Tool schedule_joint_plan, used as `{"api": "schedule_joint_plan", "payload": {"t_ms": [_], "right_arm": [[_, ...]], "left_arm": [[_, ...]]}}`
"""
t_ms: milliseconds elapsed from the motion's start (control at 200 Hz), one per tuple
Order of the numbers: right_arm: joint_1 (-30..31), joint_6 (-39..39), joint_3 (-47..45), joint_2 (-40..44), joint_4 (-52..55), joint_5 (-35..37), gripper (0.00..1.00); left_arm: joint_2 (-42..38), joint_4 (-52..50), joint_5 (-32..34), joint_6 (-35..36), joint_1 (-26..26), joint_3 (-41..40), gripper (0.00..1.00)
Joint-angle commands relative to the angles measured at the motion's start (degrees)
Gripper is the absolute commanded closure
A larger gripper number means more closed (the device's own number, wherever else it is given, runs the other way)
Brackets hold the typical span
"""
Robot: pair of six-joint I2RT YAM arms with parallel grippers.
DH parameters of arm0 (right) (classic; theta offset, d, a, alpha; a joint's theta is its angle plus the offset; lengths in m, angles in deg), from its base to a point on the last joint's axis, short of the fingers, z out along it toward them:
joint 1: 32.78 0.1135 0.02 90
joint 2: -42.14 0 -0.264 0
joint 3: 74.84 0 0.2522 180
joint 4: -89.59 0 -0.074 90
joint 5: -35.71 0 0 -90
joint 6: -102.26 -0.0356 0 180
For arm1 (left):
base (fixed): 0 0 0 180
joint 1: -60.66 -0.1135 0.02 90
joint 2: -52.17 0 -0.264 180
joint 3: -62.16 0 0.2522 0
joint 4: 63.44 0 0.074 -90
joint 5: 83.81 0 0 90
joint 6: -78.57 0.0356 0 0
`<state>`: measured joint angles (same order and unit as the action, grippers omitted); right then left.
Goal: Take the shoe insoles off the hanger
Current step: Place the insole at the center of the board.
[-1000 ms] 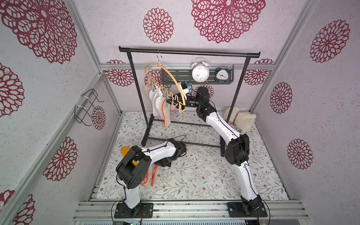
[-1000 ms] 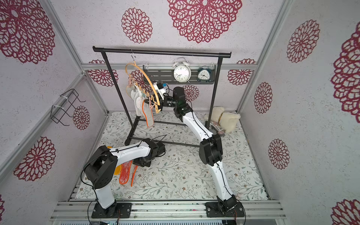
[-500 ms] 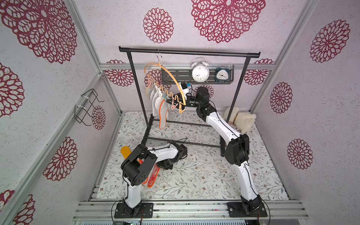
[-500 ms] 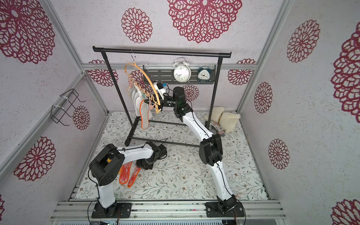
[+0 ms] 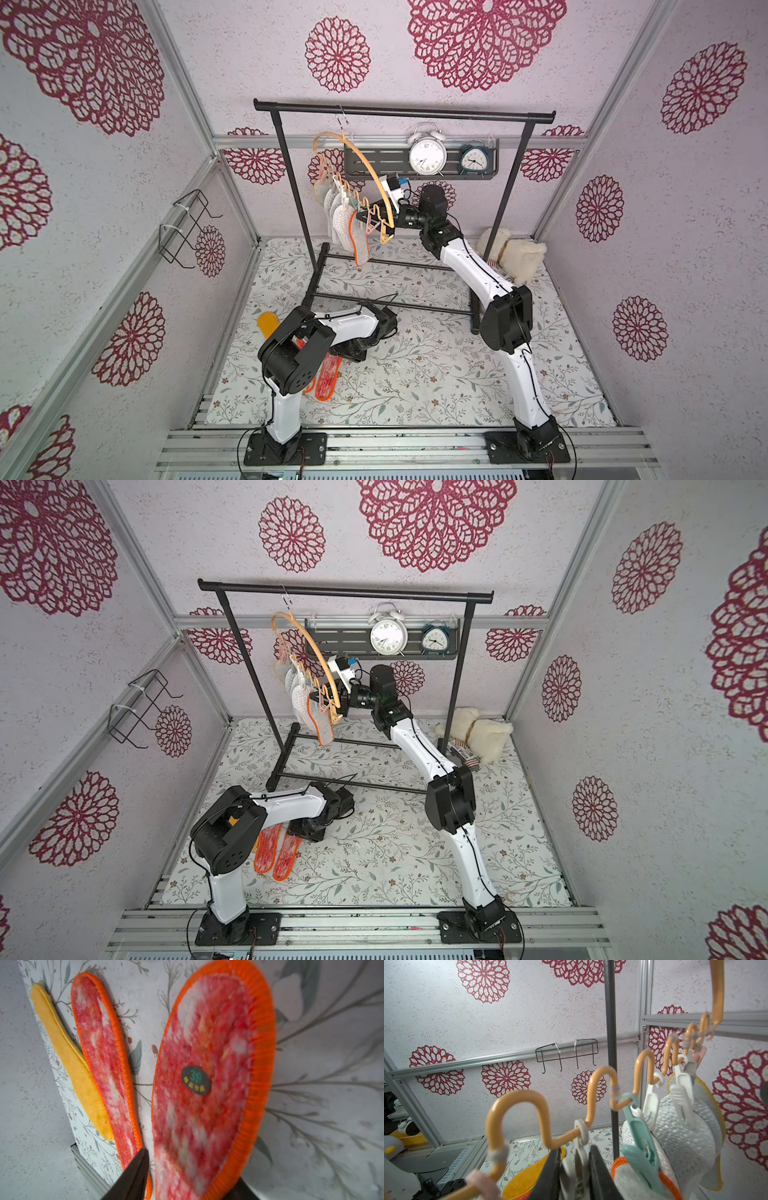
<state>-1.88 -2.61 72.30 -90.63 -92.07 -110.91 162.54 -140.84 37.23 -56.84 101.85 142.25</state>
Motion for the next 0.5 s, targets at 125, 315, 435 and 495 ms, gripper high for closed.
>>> {"api": "schedule_joint_plan", "payload": {"t_ms": [125,315,435,495], "right_arm": [[-0.2,1.1,1.4,1.5,2.8,-0.2,0.91],[-0.1,1.9,1.4,1.9,3.9,-0.1,0.91],[-0.1,2.8,1.4,2.1,5.1,0.0,0.91],[-0.2,3.0,1.4,2.2,5.5,0.0,0.91]], "left_arm": [[-1.6,3.7,0.0,3.3,-1.8,-1.3,0.48],[-5.3,8.2,-6.0,9.2,-2.6,-1.1,0.37],[-10.5,10.5,-10.5,11.9,-2.9,-2.0,0.34],[-13.3,11.5,-12.1,13.3,-2.9,-3.1,0.33]]}}
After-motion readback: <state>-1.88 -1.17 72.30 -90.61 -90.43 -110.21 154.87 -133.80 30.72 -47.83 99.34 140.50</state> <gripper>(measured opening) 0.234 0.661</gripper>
